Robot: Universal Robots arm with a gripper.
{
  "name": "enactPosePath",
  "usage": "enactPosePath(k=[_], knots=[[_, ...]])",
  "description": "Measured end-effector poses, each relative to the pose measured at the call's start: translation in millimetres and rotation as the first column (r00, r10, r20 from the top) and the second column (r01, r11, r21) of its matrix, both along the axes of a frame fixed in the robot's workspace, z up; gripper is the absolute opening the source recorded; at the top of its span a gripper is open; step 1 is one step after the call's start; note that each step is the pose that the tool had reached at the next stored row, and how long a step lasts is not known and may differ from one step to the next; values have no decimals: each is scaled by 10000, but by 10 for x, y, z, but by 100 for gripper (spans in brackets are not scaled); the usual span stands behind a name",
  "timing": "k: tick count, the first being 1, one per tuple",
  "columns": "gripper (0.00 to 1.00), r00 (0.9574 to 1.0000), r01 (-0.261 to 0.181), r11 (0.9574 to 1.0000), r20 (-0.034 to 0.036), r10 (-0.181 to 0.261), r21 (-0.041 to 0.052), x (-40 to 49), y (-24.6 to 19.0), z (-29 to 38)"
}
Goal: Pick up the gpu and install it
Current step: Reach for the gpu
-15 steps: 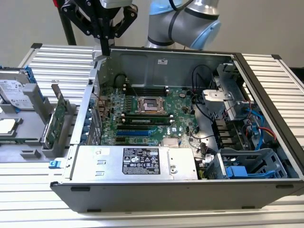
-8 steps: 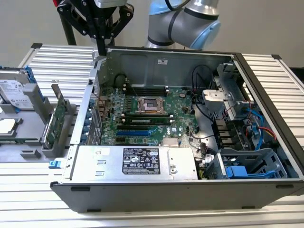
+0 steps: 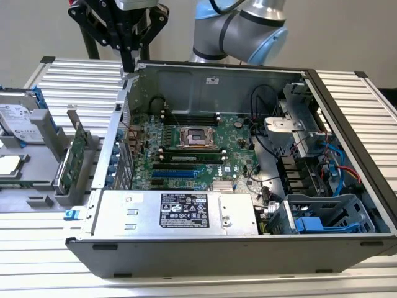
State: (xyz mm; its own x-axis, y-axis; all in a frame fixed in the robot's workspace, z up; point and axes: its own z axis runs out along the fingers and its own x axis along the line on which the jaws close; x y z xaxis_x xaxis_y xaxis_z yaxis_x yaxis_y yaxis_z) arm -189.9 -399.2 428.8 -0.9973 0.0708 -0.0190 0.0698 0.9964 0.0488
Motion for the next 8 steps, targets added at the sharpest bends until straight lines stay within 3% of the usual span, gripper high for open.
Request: enactPosePath(k=[8], knots=[[0,10000,-1,10000,0,1,0,-76,0,0]])
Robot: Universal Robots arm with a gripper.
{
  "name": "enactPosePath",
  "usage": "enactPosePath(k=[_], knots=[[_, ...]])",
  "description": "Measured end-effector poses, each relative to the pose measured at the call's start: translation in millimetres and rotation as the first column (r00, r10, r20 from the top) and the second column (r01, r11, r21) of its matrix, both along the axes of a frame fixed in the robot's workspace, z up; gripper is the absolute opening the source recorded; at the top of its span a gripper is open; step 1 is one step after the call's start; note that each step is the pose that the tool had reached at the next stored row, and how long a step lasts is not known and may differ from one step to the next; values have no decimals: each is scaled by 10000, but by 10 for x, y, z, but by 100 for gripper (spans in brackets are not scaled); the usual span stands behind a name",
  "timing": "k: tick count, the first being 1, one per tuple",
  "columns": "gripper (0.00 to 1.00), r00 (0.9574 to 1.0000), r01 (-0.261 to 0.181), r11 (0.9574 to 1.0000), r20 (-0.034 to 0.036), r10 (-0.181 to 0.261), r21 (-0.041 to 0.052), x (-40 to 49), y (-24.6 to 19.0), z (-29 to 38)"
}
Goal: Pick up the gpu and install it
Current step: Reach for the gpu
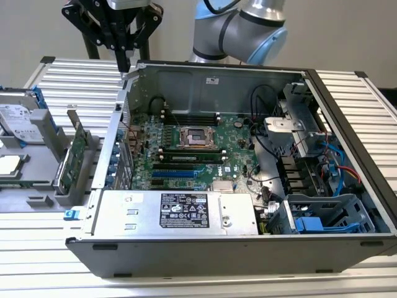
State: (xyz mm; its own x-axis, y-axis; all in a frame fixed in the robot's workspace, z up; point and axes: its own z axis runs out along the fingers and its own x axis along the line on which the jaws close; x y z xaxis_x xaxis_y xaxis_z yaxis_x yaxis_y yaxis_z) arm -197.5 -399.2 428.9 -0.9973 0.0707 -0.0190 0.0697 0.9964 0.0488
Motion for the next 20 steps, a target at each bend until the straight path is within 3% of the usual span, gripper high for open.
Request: enactPosePath(k=[20], knots=[[0,10000,-5,10000,0,5,0,-190,-1,0]])
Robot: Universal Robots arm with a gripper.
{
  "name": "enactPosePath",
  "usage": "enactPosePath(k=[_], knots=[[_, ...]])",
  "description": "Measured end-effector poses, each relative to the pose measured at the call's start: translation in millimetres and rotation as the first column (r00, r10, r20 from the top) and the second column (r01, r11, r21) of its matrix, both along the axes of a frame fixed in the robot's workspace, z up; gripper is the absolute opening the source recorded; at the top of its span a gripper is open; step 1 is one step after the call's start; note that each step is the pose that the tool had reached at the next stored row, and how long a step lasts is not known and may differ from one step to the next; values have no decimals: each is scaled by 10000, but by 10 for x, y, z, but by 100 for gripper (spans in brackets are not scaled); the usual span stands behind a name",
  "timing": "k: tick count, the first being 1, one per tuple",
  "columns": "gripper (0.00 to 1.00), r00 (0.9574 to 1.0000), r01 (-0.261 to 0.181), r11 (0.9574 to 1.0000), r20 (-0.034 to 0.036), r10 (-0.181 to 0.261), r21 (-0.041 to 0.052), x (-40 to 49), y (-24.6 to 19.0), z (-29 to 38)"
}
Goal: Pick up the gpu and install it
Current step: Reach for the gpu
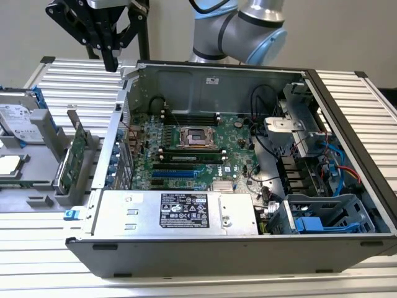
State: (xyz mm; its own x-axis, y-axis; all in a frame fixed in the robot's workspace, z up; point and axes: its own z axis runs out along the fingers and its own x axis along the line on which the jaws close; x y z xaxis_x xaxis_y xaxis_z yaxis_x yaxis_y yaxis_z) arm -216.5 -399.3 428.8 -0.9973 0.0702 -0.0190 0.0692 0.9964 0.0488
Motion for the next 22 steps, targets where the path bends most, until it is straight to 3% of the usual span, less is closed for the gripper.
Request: enactPosePath(k=[22], knots=[[0,10000,-9,10000,0,9,0,-200,-21,0]])
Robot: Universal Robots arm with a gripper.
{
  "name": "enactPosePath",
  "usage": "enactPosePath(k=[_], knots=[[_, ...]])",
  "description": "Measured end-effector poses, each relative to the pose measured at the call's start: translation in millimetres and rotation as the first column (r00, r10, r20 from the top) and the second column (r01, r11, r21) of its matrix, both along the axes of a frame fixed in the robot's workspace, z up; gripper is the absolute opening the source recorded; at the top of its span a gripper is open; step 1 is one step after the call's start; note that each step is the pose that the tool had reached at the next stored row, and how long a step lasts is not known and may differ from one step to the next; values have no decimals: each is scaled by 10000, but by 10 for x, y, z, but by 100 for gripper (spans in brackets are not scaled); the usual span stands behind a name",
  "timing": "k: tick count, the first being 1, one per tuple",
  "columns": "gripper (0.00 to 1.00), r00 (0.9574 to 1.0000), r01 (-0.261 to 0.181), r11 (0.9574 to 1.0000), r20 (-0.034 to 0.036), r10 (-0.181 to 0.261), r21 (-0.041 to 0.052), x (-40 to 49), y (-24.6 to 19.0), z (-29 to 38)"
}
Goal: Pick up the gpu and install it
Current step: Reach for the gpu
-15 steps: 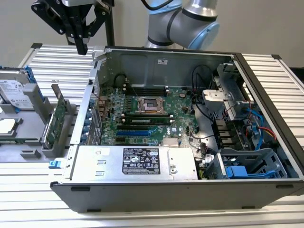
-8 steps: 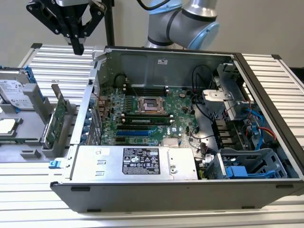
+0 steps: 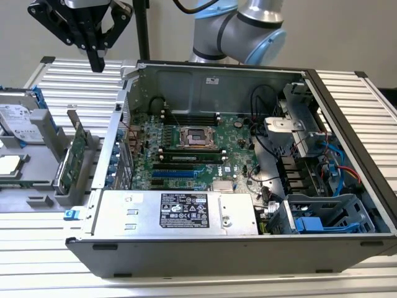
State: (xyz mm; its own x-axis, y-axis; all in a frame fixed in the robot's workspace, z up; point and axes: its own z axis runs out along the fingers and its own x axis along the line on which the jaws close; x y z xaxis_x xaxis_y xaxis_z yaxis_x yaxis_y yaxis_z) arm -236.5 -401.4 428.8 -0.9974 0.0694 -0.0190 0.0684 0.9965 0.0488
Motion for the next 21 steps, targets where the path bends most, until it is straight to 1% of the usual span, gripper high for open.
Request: enactPosePath(k=[21], knots=[[0,10000,0,10000,-1,0,0,-175,-44,0]])
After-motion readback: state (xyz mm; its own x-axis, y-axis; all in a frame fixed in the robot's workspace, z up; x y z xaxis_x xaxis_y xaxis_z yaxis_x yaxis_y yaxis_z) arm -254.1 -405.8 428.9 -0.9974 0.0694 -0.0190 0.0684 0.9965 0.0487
